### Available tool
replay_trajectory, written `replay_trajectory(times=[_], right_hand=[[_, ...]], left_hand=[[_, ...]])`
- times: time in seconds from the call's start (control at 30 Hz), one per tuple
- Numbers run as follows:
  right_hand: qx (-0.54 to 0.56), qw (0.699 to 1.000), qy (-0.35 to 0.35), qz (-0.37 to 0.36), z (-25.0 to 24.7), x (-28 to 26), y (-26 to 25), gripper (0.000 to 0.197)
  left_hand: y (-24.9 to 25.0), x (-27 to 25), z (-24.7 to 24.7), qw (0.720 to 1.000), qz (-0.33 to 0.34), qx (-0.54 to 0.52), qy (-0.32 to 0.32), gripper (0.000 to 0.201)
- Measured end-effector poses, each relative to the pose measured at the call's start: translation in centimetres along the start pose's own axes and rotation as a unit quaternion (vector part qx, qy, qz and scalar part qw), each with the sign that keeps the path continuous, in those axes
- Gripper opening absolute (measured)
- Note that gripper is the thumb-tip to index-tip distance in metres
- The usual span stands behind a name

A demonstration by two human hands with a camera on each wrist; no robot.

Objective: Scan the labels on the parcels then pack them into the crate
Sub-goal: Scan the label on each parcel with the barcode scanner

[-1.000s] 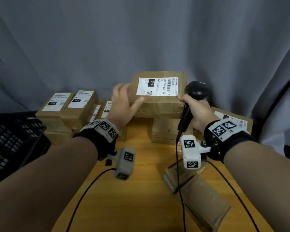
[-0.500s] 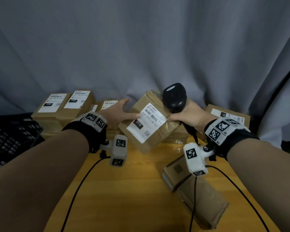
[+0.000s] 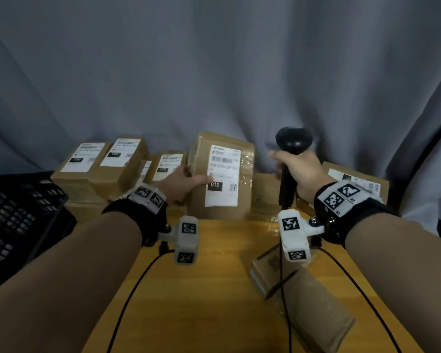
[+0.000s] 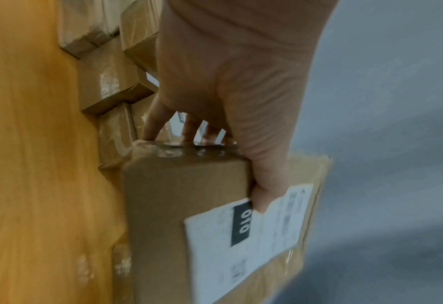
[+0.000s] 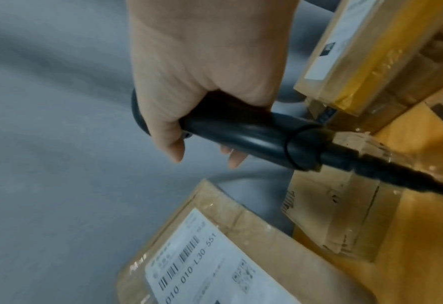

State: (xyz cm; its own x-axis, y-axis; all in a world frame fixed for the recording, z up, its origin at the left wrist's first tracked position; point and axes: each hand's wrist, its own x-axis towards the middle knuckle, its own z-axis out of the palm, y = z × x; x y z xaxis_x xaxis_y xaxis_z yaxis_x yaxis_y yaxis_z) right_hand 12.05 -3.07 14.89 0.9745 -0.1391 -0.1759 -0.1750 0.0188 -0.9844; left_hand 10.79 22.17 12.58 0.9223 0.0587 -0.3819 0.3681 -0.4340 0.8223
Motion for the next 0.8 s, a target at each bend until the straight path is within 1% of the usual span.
replay_trajectory(times=[0.03, 0.07, 0.17, 0.23, 0.27, 0.33, 0.4, 0.43, 0.47, 0.53, 0.6, 0.67, 0.7, 0.8], right_hand=[[0.011, 0.999, -0.025, 0.028, 0.0, -0.1, -0.3, 0.028], [-0.001, 0.997, -0.057, 0.048, 0.2, -0.3, -0.8, 0.026], [-0.066, 0.985, -0.146, 0.06, 0.9, -1.1, -2.6, 0.016], [-0.08, 0.975, -0.195, 0.065, 1.5, -1.5, -3.6, 0.017], [-0.089, 0.972, -0.208, 0.065, 1.7, -1.6, -3.9, 0.019], [-0.097, 0.972, -0.206, 0.052, 1.9, -1.7, -4.4, 0.025], [-0.09, 0.979, -0.181, 0.034, 1.8, -1.7, -4.5, 0.028], [-0.084, 0.981, -0.171, 0.026, 1.7, -1.6, -4.5, 0.027], [-0.077, 0.983, -0.166, 0.021, 1.5, -1.6, -4.5, 0.026], [-0.063, 0.984, -0.163, 0.025, 0.9, -1.7, -4.5, 0.027], [-0.062, 0.984, -0.162, 0.045, 0.3, -1.7, -4.5, 0.024], [-0.073, 0.983, -0.155, 0.063, 0.1, -1.7, -4.5, 0.015], [-0.083, 0.983, -0.15, 0.067, 0.1, -1.7, -4.6, 0.013], [-0.112, 0.981, -0.145, 0.066, 0.3, -1.6, -4.7, 0.011]], left_hand=[[-0.2, 0.2, 0.2, 0.999, -0.014, -0.024, 0.019, 0.038], [-0.3, 0.5, 0.4, 0.998, -0.027, -0.042, 0.027, 0.045], [-0.2, 1.5, 0.8, 0.996, -0.035, -0.087, 0.009, 0.055], [0.3, 1.8, 1.0, 0.995, -0.051, -0.09, -0.011, 0.065], [0.5, 2.0, 1.1, 0.994, -0.05, -0.091, -0.016, 0.07], [1.0, 2.3, 1.5, 0.994, -0.04, -0.099, -0.026, 0.072], [1.5, 2.5, 2.0, 0.994, -0.028, -0.098, -0.029, 0.068], [1.6, 2.6, 2.2, 0.994, -0.025, -0.103, -0.025, 0.069], [1.6, 2.9, 2.4, 0.993, -0.02, -0.112, -0.02, 0.076], [1.4, 3.3, 2.7, 0.991, -0.019, -0.129, 0.0, 0.096], [1.1, 3.8, 3.2, 0.99, -0.02, -0.138, 0.019, 0.106], [0.9, 3.9, 3.5, 0.989, -0.022, -0.143, 0.03, 0.104], [0.8, 3.8, 3.8, 0.989, -0.023, -0.145, 0.033, 0.101], [0.5, 4.2, 4.3, 0.988, -0.028, -0.147, 0.035, 0.089]])
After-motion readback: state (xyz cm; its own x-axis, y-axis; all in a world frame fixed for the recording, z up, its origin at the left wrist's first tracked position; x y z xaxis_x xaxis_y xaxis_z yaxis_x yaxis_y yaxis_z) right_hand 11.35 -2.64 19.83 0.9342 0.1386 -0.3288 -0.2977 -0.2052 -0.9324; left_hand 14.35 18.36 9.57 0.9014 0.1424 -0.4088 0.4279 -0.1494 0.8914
